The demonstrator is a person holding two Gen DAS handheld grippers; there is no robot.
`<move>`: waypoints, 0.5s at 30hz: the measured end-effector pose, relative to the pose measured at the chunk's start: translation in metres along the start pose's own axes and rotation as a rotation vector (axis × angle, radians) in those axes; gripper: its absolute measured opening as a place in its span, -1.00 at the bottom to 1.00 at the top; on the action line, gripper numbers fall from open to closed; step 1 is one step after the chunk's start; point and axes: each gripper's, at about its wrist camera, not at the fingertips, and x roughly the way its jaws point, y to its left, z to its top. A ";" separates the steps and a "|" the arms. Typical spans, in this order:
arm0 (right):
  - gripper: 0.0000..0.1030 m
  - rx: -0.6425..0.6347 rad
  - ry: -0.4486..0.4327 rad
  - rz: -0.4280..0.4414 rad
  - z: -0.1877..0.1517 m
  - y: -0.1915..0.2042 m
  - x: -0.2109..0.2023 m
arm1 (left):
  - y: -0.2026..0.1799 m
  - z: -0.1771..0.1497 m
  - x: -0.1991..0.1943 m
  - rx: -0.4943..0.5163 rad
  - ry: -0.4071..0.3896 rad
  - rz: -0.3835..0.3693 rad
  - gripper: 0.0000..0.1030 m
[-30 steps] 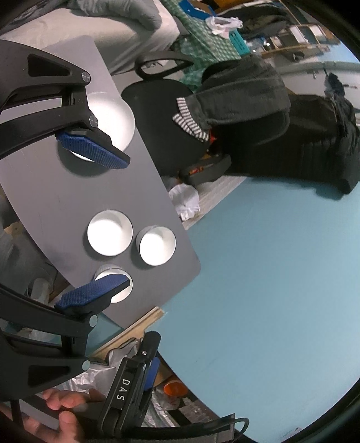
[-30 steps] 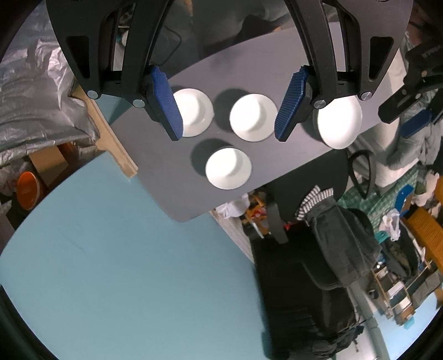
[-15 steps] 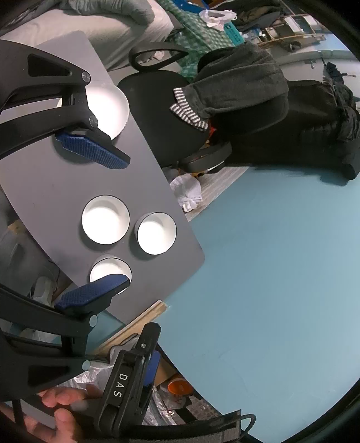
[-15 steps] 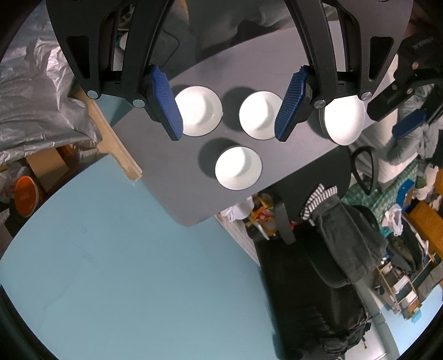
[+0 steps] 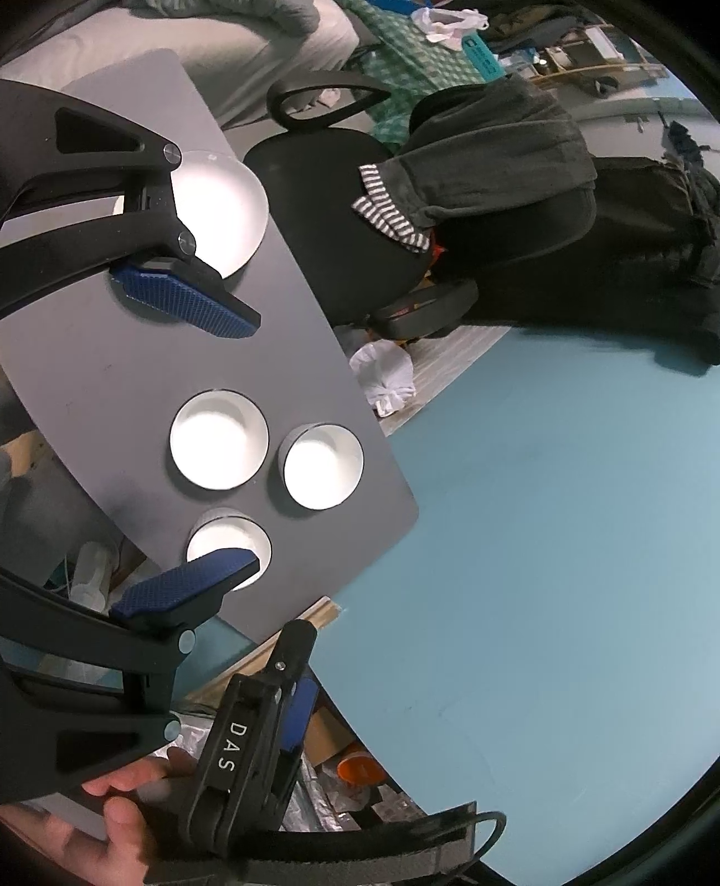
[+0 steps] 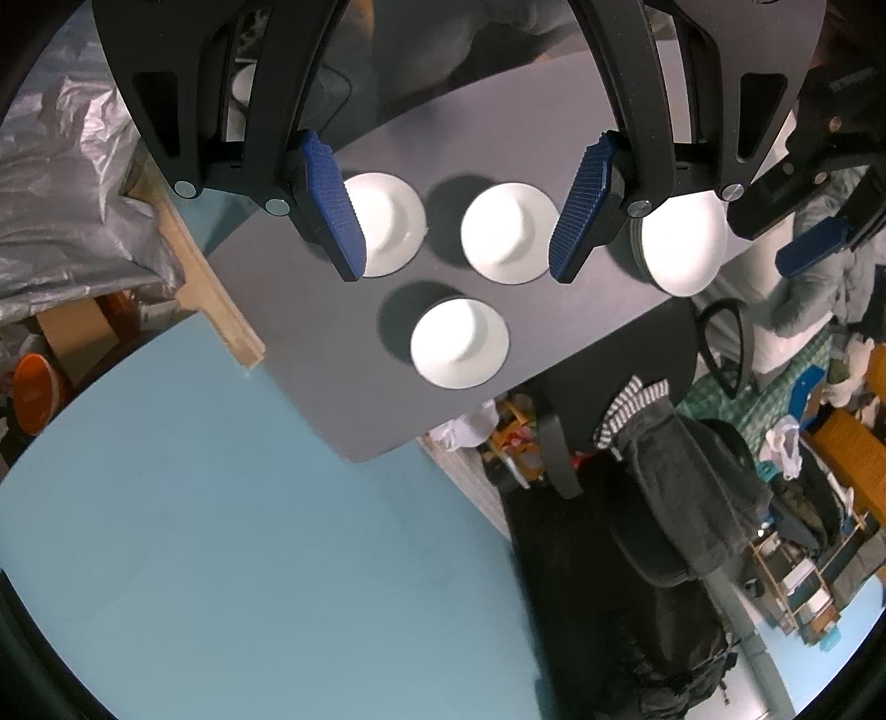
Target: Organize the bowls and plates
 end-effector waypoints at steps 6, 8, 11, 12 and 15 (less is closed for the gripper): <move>0.32 0.007 0.036 0.032 0.001 0.002 0.016 | 0.013 -0.002 0.021 -0.022 0.014 0.008 0.55; 0.32 0.003 0.043 0.037 0.004 0.000 0.022 | 0.018 -0.002 0.028 -0.036 0.021 0.015 0.55; 0.32 -0.007 0.058 0.042 0.009 -0.003 0.034 | 0.025 -0.004 0.042 -0.057 0.037 0.025 0.55; 0.32 -0.011 0.063 0.049 0.010 -0.004 0.039 | 0.028 -0.005 0.048 -0.067 0.041 0.023 0.55; 0.32 -0.019 0.091 0.060 0.013 -0.007 0.058 | 0.032 -0.007 0.065 -0.088 0.063 0.036 0.55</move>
